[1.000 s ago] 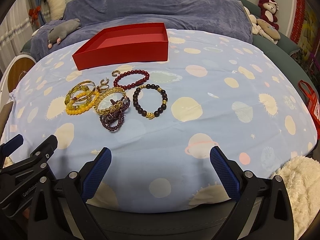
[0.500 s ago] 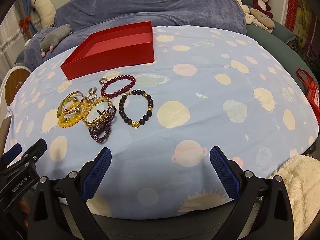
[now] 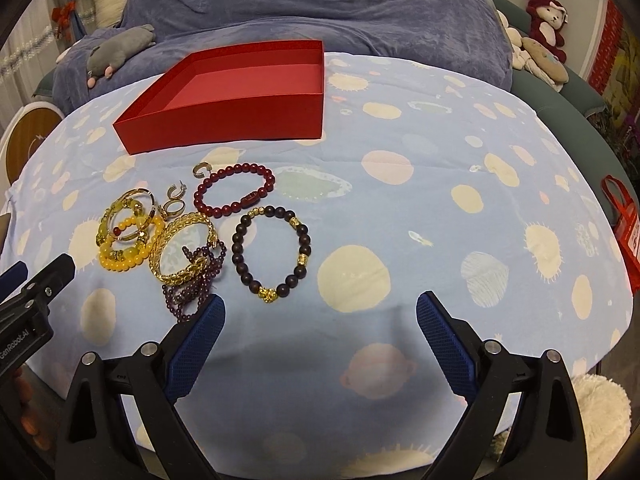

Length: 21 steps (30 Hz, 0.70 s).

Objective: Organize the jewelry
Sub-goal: 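Grasp the black bead bracelet with the right gripper while the left gripper grasps a thin gold bangle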

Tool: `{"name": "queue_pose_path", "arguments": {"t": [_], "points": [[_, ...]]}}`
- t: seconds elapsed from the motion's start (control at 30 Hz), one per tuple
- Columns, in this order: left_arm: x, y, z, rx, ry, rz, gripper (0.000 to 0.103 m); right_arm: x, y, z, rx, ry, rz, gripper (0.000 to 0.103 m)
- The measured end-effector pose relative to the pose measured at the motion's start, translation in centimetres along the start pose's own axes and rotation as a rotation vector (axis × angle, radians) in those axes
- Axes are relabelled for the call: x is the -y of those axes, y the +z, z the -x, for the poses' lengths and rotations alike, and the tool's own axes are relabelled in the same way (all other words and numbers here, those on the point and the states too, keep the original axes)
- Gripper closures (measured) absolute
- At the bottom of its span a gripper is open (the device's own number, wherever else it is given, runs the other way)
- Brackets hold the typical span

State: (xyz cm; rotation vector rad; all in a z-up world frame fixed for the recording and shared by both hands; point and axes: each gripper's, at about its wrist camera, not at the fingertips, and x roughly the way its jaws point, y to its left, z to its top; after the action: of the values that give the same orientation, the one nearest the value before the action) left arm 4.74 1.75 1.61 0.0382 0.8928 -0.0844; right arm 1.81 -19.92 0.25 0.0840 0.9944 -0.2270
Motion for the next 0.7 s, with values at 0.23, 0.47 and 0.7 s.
{"name": "queue_pose_path", "arguments": {"t": [0.23,0.47,0.7], "points": [[0.3,0.5,-1.3,-0.018,-0.011,0.001,0.011,-0.7,1.3,-2.9,-0.071,0.031,-0.005,0.034],[-0.3,0.9,-2.2,-0.035,-0.014,0.025,0.011,-1.4,2.1,-3.9,-0.064,0.050,-0.009,0.045],[-1.3,1.2,-2.6,-0.041,0.008,0.056,0.011,-1.3,2.4,-3.9,-0.053,0.061,0.002,0.064]]}}
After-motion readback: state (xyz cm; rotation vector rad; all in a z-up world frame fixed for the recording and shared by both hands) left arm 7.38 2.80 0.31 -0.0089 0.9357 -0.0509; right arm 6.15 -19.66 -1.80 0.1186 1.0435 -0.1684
